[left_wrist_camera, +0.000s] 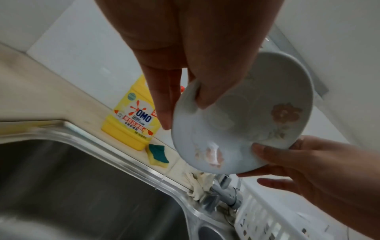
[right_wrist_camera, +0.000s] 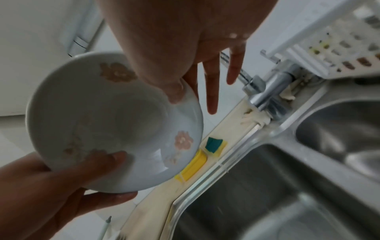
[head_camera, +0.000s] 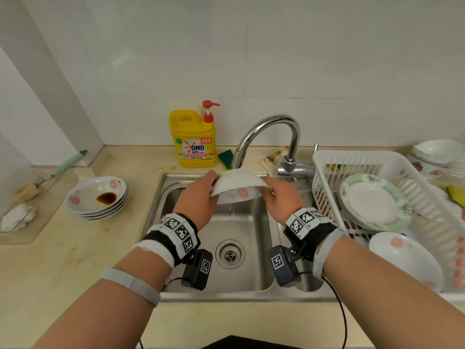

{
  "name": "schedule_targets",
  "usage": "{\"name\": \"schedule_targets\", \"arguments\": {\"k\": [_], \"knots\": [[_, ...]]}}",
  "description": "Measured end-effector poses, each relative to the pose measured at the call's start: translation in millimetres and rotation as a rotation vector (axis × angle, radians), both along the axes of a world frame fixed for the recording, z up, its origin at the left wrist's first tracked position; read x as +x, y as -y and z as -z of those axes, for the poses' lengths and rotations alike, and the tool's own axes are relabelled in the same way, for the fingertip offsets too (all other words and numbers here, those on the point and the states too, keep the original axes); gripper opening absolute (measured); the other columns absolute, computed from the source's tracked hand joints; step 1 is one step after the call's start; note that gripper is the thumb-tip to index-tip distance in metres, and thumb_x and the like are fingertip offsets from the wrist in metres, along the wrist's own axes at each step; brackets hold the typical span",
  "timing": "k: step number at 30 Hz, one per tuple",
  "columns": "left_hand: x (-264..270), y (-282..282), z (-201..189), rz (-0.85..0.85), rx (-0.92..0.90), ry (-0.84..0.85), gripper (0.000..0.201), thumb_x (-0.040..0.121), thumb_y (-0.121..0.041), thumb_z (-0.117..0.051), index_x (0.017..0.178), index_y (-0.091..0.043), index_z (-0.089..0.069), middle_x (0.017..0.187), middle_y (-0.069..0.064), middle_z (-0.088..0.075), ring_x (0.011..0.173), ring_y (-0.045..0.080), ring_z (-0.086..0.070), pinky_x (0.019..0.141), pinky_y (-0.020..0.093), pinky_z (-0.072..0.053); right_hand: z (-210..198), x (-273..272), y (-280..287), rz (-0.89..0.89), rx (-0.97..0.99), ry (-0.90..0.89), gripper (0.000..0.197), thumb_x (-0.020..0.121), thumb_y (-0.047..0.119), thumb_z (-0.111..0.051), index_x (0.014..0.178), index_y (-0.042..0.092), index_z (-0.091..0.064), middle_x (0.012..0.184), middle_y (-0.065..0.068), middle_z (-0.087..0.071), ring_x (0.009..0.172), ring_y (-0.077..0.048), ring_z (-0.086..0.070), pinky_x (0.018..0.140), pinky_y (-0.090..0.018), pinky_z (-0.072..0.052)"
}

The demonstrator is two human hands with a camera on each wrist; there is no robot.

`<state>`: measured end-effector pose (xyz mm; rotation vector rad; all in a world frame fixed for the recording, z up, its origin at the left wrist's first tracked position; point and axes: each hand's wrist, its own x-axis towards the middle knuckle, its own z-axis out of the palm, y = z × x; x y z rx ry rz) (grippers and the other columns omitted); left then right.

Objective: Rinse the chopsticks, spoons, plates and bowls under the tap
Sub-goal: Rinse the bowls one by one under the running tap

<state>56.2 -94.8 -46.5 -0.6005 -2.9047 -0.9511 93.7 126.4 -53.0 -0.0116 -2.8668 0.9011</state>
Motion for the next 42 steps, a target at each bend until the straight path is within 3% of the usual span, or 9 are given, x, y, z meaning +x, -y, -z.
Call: {"name": "schedule_targets", "arguments": {"k": [4,8,12,16,21,24,28,35,42], "knots": [[13,-39,-8,0.018,0.133,0.034,0.021,0.097,-0.014,-0.058,0.117,-0.021,-0.055,0.100,-0.005,-0.066,0.087,0.021,-0.063,0.072,0.032,-0.046,-15,18,-42,0.047,-0.121,-0.055,0.032,0.105,0.021,-0.052,0.134,0.020,-0.066,0.122,-0.002,-0.070,0.110,-0.022,-0.064,0.097,-0.031,-0.046],[33,-93,-19,0.056,0.188,0.063,0.018,0.099,-0.021,-0.058,0.117,-0.022,-0.057,0.097,-0.010,-0.062,0.081,0.012,-0.059,0.068,0.023,-0.042,-32,45,-96,0.119,-0.186,-0.102,0.025,0.102,0.025,-0.059,0.121,0.022,-0.075,0.087,0.011,-0.066,0.080,-0.011,-0.061,0.078,-0.024,-0.043],[53,-154,-23,0.111,0.205,0.137,0.012,0.099,-0.033,-0.058,0.108,-0.026,-0.055,0.091,-0.013,-0.061,0.078,0.002,-0.059,0.062,0.016,-0.040,-40,70,-162,0.233,-0.266,-0.079,0.019,0.092,0.034,-0.063,0.105,0.024,-0.073,0.096,0.004,-0.074,0.090,-0.019,-0.070,0.082,-0.044,-0.059],[72,-211,-9,0.241,0.219,0.349,0.046,0.092,-0.051,-0.066,0.129,-0.025,-0.059,0.110,-0.009,-0.067,0.098,0.012,-0.065,0.085,0.036,-0.058,-46,97,-225,0.311,-0.172,0.051,0.021,0.091,0.037,-0.064,0.109,0.025,-0.070,0.095,-0.001,-0.073,0.091,-0.024,-0.068,0.083,-0.044,-0.058],[84,-251,24,0.253,0.091,0.477,0.105,0.064,-0.088,-0.067,0.151,-0.036,-0.040,0.144,-0.007,-0.057,0.122,0.015,-0.061,0.102,0.046,-0.053,-28,134,-293,0.360,-0.051,0.326,0.018,0.097,0.026,-0.062,0.108,0.014,-0.072,0.097,-0.006,-0.071,0.081,-0.025,-0.067,0.072,-0.035,-0.058],[96,-265,32,0.198,0.065,0.653,0.104,0.083,-0.053,-0.077,0.161,-0.041,-0.010,0.158,-0.001,-0.041,0.118,0.021,-0.065,0.087,0.041,-0.062,-5,151,-323,0.475,-0.232,0.504,0.015,0.099,0.018,-0.063,0.105,0.005,-0.068,0.097,-0.015,-0.070,0.068,-0.025,-0.068,0.050,-0.029,-0.059],[113,-276,40,0.129,0.201,0.795,0.102,0.096,-0.008,-0.065,0.159,-0.046,0.006,0.153,0.005,-0.048,0.102,0.021,-0.072,0.074,0.046,-0.064,20,166,-346,0.576,-0.382,0.639,0.023,0.098,0.014,-0.064,0.112,-0.003,-0.067,0.098,-0.026,-0.073,0.081,-0.038,-0.073,0.080,-0.052,-0.062],[123,-278,33,0.069,0.337,0.839,0.096,0.096,0.001,-0.062,0.160,-0.043,-0.006,0.117,-0.010,-0.064,0.094,0.013,-0.071,0.074,0.046,-0.064,44,176,-353,0.560,-0.413,0.714,0.024,0.098,0.020,-0.065,0.105,-0.002,-0.068,0.094,-0.026,-0.075,0.090,-0.042,-0.075,0.085,-0.056,-0.060],[125,-274,37,0.035,0.356,0.868,0.098,0.095,-0.006,-0.065,0.159,-0.047,-0.002,0.145,-0.001,-0.058,0.106,0.018,-0.071,0.082,0.056,-0.061,62,172,-363,0.503,-0.247,0.726,0.032,0.095,0.036,-0.067,0.101,0.005,-0.072,0.095,-0.019,-0.077,0.094,-0.036,-0.073,0.090,-0.052,-0.059]]}}
